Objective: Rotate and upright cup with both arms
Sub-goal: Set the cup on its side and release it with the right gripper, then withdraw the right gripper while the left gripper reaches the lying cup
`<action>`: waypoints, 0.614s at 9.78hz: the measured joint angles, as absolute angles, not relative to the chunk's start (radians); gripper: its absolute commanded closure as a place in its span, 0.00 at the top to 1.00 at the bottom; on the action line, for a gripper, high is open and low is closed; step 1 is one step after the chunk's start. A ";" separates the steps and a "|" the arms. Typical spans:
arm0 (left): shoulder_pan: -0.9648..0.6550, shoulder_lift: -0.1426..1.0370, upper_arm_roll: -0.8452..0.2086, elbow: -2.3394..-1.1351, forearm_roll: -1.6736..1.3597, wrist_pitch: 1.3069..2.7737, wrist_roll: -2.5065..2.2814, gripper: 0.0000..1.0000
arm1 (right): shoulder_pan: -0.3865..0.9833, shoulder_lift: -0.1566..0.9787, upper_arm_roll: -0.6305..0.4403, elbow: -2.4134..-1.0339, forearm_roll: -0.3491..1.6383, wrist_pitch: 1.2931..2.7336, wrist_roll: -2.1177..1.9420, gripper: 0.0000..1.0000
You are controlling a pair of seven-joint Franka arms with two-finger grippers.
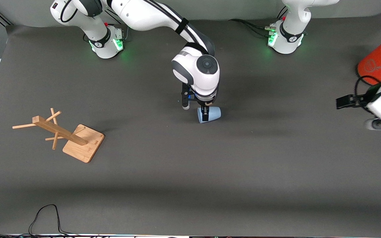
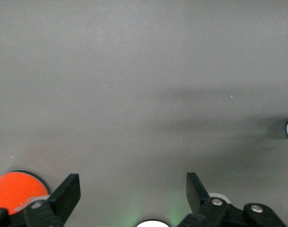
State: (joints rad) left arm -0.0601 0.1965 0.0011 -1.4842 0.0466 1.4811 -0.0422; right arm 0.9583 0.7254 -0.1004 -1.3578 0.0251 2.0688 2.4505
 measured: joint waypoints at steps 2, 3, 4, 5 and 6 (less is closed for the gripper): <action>-0.126 0.232 -0.002 -1.484 0.047 1.483 -0.140 1.00 | 0.903 0.624 -0.104 -1.342 0.076 1.929 2.282 1.00; -0.151 0.252 -0.003 -1.484 0.046 1.485 -0.180 1.00 | 0.851 0.545 -0.107 -1.339 0.096 1.837 2.147 1.00; -0.173 0.276 -0.003 -1.485 0.045 1.495 -0.221 1.00 | 0.786 0.461 -0.108 -1.339 0.105 1.744 1.998 1.00; -0.205 0.306 -0.004 -1.485 0.044 1.520 -0.287 1.00 | 0.716 0.385 -0.109 -1.342 0.110 1.666 1.841 1.00; -0.252 0.341 -0.005 -1.484 0.043 1.552 -0.376 1.00 | 0.646 0.323 -0.109 -1.348 0.113 1.604 1.678 1.00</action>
State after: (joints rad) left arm -0.2516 0.3412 -0.0049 -1.4844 0.0432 1.5521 -0.3761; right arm 0.6464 0.3233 -0.1093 -1.3481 0.1127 1.6036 1.6784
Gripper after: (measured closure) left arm 0.000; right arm 0.000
